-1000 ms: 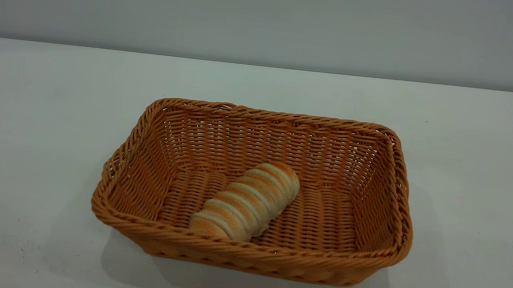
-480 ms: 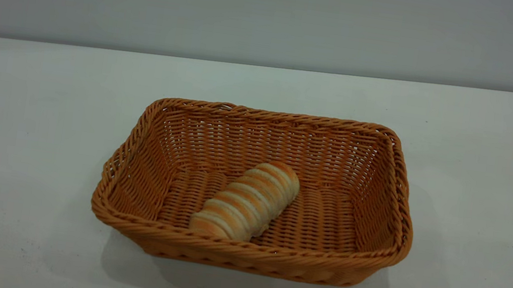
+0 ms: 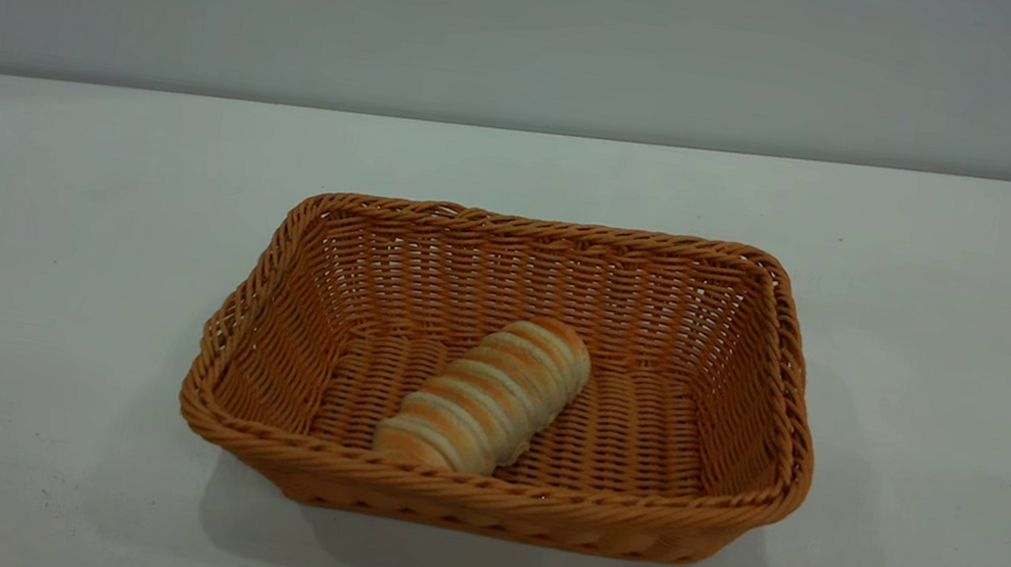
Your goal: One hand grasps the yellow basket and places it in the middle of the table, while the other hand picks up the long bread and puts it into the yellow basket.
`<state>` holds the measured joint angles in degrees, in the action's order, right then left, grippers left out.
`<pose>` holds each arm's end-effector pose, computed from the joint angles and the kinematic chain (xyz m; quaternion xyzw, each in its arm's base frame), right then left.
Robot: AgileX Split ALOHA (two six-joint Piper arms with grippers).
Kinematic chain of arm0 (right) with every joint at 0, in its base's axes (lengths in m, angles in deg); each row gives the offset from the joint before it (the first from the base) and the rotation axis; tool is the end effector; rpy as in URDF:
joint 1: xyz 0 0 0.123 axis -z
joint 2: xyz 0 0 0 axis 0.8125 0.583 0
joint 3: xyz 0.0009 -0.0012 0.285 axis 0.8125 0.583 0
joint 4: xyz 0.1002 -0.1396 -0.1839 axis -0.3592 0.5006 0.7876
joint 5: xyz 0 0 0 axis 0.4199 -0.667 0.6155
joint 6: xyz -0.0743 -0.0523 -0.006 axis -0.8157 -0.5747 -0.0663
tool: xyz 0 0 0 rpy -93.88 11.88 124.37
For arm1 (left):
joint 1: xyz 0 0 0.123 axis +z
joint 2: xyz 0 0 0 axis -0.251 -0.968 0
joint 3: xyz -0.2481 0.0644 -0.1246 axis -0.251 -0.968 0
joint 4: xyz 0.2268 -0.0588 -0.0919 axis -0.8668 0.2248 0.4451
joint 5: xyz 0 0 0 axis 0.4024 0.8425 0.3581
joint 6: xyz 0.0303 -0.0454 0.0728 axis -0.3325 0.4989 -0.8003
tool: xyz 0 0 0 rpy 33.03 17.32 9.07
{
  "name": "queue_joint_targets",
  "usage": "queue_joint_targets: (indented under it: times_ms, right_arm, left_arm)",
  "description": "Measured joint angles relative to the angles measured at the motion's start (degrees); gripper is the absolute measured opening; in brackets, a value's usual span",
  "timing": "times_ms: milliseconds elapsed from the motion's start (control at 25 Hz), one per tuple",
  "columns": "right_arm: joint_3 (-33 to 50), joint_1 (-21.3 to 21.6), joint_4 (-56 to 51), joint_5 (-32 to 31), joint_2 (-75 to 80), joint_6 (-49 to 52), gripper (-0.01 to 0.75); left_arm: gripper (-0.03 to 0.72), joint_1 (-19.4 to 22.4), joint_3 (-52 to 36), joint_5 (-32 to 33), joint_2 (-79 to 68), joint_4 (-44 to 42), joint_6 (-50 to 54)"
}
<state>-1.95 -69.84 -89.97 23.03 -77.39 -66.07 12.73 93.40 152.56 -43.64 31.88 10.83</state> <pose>0.0061 0.0058 0.2669 -0.1383 0.8835 0.0750 0.4411 0.0171 -0.0124 0.2694 0.1141 0.9031 -0.0333 0.4127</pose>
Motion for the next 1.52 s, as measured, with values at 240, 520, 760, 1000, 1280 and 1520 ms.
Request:
queue_joint_targets:
  times_ms: [240, 520, 760, 1000, 1280, 1520]
  right_arm:
    - [0.0, 0.0, 0.0, 0.0, 0.0, 0.0, 0.587]
    - [0.0, 0.09, 0.0, 0.0, 0.0, 0.0, 0.585]
    - [0.0, 6.77, 0.0, 0.0, 0.0, 0.0, 0.585]
    - [0.0, 15.59, 0.0, 0.0, 0.0, 0.0, 0.585]
    - [0.0, 16.14, 0.0, 0.0, 0.0, 0.0, 0.585]
    - [0.0, 14.88, 0.0, 0.0, 0.0, 0.0, 0.585]
  left_arm:
    - [0.507, 0.0, 0.0, 0.0, 0.0, 0.0, 0.0]
    - [0.507, 0.0, 0.0, 0.0, 0.0, 0.0, 0.0]
    - [0.507, 0.0, 0.0, 0.0, 4.6, 0.0, 0.12]
    - [0.507, 0.0, 0.0, 0.28, 10.96, 0.05, 0.12]
    - [0.507, 0.0, 0.0, 0.39, 11.0, 0.1, 0.12]
    - [0.507, 0.98, 0.0, 0.39, 11.0, 0.17, 0.12]
